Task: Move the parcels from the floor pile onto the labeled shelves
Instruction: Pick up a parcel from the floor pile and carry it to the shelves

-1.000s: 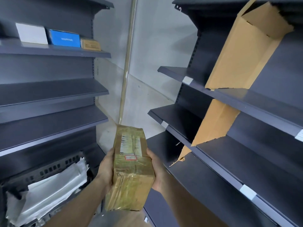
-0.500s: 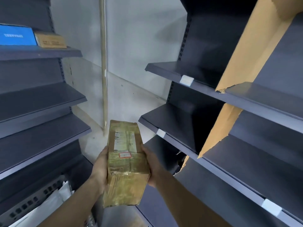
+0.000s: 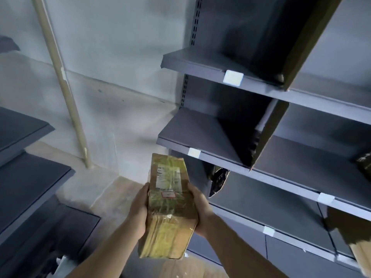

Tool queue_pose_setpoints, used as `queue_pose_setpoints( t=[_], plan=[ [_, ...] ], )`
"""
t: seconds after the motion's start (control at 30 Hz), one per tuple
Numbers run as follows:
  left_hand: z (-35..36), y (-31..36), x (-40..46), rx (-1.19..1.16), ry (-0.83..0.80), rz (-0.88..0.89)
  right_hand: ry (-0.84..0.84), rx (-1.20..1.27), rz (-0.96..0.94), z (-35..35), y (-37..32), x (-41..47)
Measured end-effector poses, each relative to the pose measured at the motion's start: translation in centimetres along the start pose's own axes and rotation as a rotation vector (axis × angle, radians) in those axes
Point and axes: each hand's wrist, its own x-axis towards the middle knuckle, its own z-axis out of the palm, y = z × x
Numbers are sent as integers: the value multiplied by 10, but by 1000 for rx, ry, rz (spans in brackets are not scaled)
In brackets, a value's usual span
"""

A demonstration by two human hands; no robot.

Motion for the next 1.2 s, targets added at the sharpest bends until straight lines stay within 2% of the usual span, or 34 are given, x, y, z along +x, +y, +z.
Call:
queue_pose_setpoints(
  t=[0.13,0.33,0.47,1.2],
  plan=[
    [-3,-3,7,47,-19,-61,73,47,-19,-3,14,-2],
    [4,-5,7,39,-12,-178,62,133,-63,-8,25,-20],
    [15,-4,-1,24,-67,-233,84,191,-95,-9,26,-29],
    [20,-15,5,29,-89,-208,117,249,-92,-10,20,-48]
  ],
)
